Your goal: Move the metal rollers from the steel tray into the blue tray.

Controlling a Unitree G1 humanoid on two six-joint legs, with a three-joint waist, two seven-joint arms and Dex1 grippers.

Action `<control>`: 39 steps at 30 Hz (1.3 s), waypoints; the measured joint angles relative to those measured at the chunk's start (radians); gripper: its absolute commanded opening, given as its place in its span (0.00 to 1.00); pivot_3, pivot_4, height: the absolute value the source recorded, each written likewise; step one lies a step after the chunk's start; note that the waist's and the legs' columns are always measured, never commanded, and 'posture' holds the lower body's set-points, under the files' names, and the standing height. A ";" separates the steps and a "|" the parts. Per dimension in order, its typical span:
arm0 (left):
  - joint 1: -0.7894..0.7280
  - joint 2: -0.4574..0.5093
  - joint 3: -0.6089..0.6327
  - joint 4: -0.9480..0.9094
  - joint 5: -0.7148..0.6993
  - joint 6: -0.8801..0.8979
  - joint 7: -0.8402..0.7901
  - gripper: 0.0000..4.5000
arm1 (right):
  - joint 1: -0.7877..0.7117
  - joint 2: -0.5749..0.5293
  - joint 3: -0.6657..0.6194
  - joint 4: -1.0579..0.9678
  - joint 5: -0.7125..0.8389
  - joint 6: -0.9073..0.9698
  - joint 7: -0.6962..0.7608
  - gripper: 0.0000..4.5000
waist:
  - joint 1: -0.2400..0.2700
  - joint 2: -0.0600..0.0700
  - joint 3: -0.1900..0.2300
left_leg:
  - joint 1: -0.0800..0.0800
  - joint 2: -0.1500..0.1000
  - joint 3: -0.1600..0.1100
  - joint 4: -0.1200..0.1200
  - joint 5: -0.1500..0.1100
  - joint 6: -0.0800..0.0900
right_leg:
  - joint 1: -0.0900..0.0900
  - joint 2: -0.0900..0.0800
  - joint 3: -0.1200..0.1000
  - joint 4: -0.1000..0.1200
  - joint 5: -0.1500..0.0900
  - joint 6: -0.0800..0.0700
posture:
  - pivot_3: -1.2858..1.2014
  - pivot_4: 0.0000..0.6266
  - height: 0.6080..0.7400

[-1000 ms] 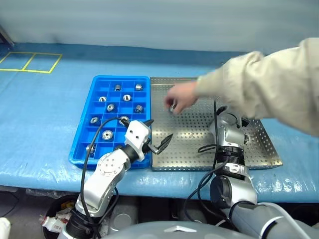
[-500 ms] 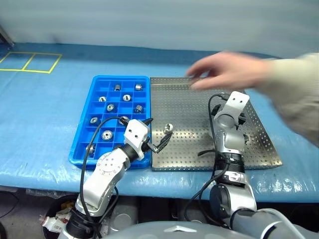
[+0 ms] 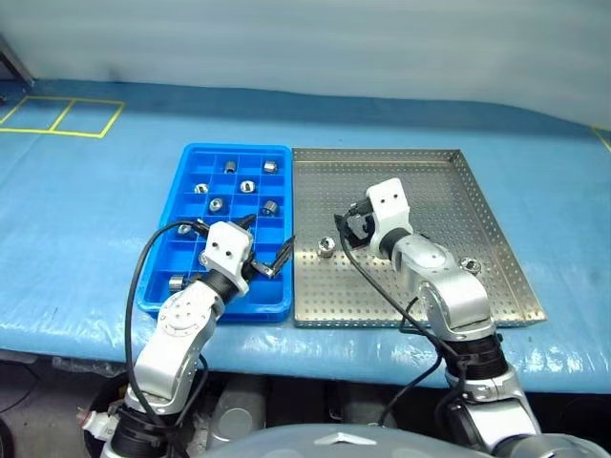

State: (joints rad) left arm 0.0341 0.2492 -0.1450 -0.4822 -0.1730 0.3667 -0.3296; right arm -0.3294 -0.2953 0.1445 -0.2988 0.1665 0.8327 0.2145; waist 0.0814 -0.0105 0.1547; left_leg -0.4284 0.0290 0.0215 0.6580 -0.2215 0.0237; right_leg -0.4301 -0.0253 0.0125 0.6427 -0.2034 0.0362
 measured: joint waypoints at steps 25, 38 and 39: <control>0.020 0.009 0.018 -0.001 -0.003 0.001 -0.011 1.00 | 0.064 0.075 0.043 0.125 0.019 -0.052 0.077 0.91 | 0.019 -0.001 0.001 | -0.001 0.000 -0.001 0.001 0.000 0.000 | 0.000 0.000 -0.001 0.000 0.000 0.000 | 0.64 0.24 1.00; 0.067 0.014 0.059 -0.006 -0.004 -0.007 0.002 1.00 | 0.048 0.013 0.086 0.034 -0.035 -0.067 0.114 0.38 | 0.020 -0.001 0.001 | -0.001 0.000 0.000 0.001 0.000 0.000 | -0.001 0.000 -0.001 0.000 0.000 0.000 | 0.65 0.24 1.00; 0.071 0.018 0.072 -0.006 -0.005 -0.010 0.002 1.00 | 0.028 0.001 0.093 0.011 -0.039 -0.051 0.120 0.38 | 0.020 -0.001 0.001 | -0.001 0.000 0.000 0.001 0.000 0.000 | -0.001 0.000 -0.001 0.000 0.000 0.000 | 0.65 0.24 1.00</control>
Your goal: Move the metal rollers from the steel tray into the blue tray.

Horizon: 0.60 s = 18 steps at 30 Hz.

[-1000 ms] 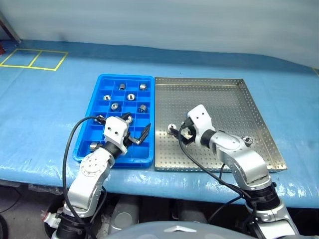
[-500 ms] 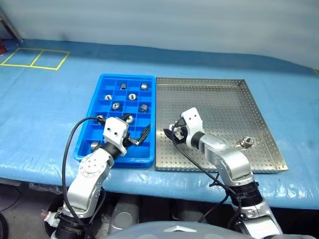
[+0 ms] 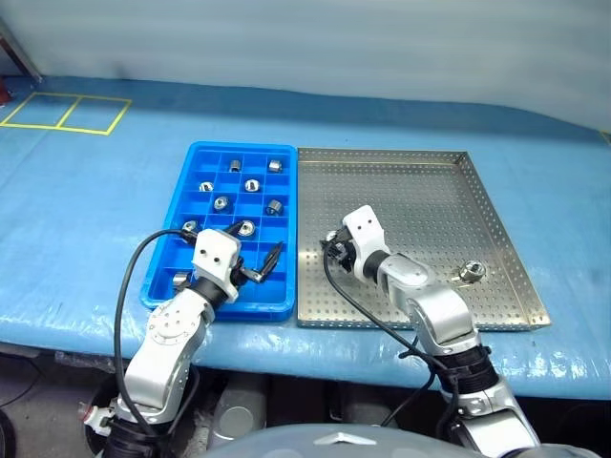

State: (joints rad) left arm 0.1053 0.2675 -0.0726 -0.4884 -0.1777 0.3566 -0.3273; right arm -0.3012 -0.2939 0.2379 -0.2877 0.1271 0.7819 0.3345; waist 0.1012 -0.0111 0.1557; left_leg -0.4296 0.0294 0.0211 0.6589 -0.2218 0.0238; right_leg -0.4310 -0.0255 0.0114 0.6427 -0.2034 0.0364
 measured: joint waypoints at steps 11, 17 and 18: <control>0.072 0.030 0.122 -0.038 -0.061 -0.045 -0.032 1.00 | -0.242 0.018 0.144 -0.108 0.014 0.137 0.090 0.38 | 0.026 0.000 0.000 | -0.001 0.001 -0.001 -0.003 0.000 0.000 | -0.001 -0.001 -0.001 -0.001 -0.001 -0.001 | 0.67 0.24 1.00; 0.099 0.046 0.131 -0.074 -0.072 -0.039 -0.038 1.00 | -0.261 0.079 0.198 -0.017 0.003 0.139 0.099 0.38 | 0.048 0.000 0.000 | -0.001 0.001 -0.001 -0.002 0.000 0.000 | 0.000 -0.002 -0.002 -0.001 -0.001 -0.001 | 0.67 0.24 1.00; 0.103 0.046 0.131 -0.075 -0.072 -0.037 -0.038 1.00 | -0.258 0.088 0.198 -0.006 0.003 0.139 0.100 0.38 | 0.050 0.000 0.000 | -0.001 0.001 -0.001 -0.002 0.000 0.000 | 0.000 -0.002 -0.002 -0.001 -0.001 -0.001 | 0.67 0.24 1.00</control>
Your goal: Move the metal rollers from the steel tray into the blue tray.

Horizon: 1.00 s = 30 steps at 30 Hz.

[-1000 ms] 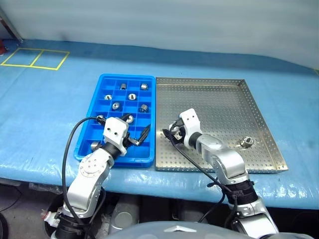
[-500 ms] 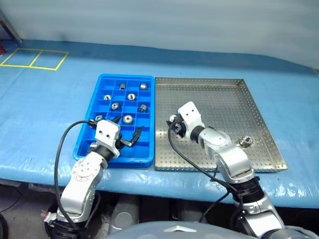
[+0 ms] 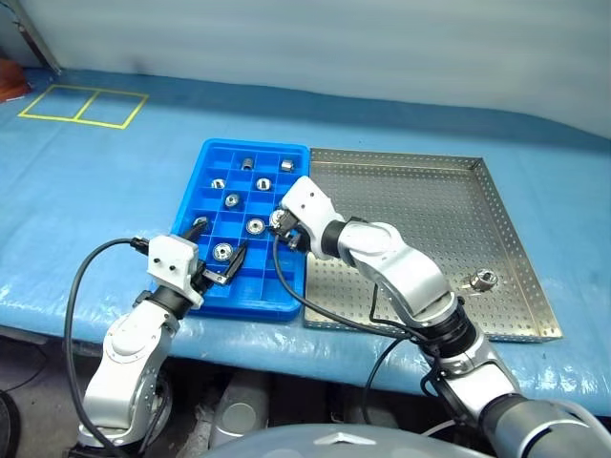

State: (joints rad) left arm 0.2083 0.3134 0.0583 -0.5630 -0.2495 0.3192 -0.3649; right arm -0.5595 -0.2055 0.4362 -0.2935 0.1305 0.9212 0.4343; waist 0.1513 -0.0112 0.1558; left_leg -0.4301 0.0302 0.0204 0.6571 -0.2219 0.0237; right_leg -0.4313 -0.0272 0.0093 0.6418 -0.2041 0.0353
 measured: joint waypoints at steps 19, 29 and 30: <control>-0.082 0.003 -0.074 0.015 -0.009 0.029 -0.039 1.00 | 0.178 -0.038 -0.096 -0.120 0.051 0.066 -0.024 1.00 | -0.009 0.000 0.000 | 0.000 0.000 0.000 0.000 0.000 0.000 | 0.000 -0.001 -0.001 -0.001 0.000 0.000 | 0.63 0.24 1.00; -0.183 -0.013 -0.172 0.072 -0.034 0.053 -0.092 1.00 | 0.340 0.031 -0.499 -0.278 0.020 0.152 -0.274 1.00 | -0.033 0.000 0.000 | -0.001 -0.001 0.002 0.000 0.000 0.000 | 0.001 -0.001 0.000 -0.002 0.000 0.001 | 0.59 0.24 1.00; -0.190 -0.021 -0.187 0.075 -0.036 0.055 -0.095 1.00 | 0.357 0.026 -0.518 -0.281 0.011 0.158 -0.290 1.00 | -0.041 0.000 0.000 | -0.001 -0.001 0.002 0.000 0.000 0.000 | 0.001 -0.001 0.000 -0.002 0.000 0.001 | 0.59 0.24 1.00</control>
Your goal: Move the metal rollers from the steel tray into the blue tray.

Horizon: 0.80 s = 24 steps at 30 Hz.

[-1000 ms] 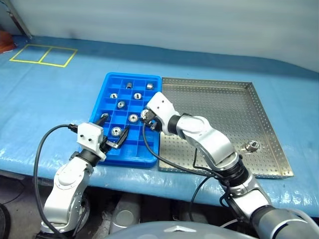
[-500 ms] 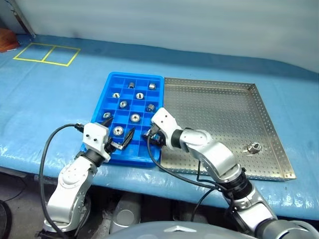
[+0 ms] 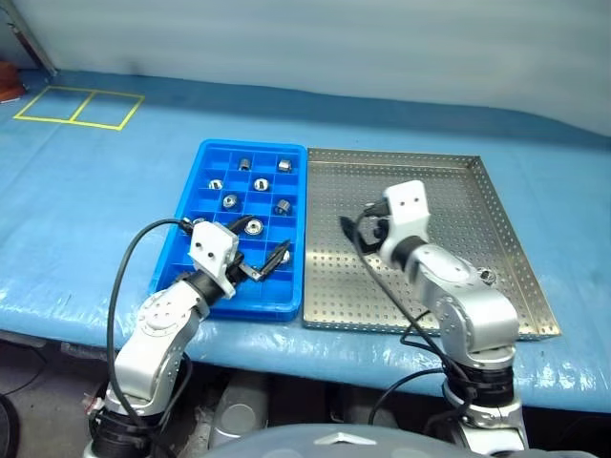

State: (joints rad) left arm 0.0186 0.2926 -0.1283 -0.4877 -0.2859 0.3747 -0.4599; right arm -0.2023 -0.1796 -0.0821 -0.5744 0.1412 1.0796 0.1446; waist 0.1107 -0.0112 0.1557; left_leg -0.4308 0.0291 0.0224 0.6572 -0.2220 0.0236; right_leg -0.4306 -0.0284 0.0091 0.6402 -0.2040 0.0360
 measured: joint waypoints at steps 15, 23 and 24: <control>-0.031 -0.033 -0.088 0.037 -0.002 0.012 -0.020 1.00 | 0.143 0.136 -0.210 0.074 -0.066 -0.092 -0.225 1.00 | -0.067 0.001 0.000 | 0.002 0.000 0.000 0.001 0.000 0.000 | 0.000 0.003 0.003 0.002 0.000 0.000 | 0.59 0.24 1.00; -0.020 -0.035 -0.090 0.037 0.000 0.012 -0.015 1.00 | 0.124 0.191 -0.311 0.135 -0.053 -0.158 -0.299 1.00 | -0.065 0.001 0.000 | 0.002 0.000 -0.001 0.001 0.000 0.000 | 0.000 0.003 0.003 0.002 0.000 0.000 | 0.60 0.24 1.00; -0.018 -0.035 -0.090 0.037 0.000 0.012 -0.015 1.00 | 0.122 0.195 -0.320 0.138 -0.050 -0.161 -0.302 1.00 | -0.065 0.001 0.000 | 0.002 0.000 -0.001 0.001 0.000 0.000 | 0.000 0.003 0.003 0.002 0.000 0.000 | 0.60 0.24 1.00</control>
State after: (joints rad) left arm 0.0003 0.2578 -0.2186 -0.4511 -0.2859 0.3866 -0.4745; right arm -0.0807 0.0156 -0.4017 -0.4364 0.0910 0.9182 -0.1573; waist 0.0457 -0.0104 0.1554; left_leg -0.4286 0.0292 0.0216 0.6582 -0.2219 0.0238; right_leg -0.4302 -0.0255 0.0125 0.6427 -0.2038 0.0362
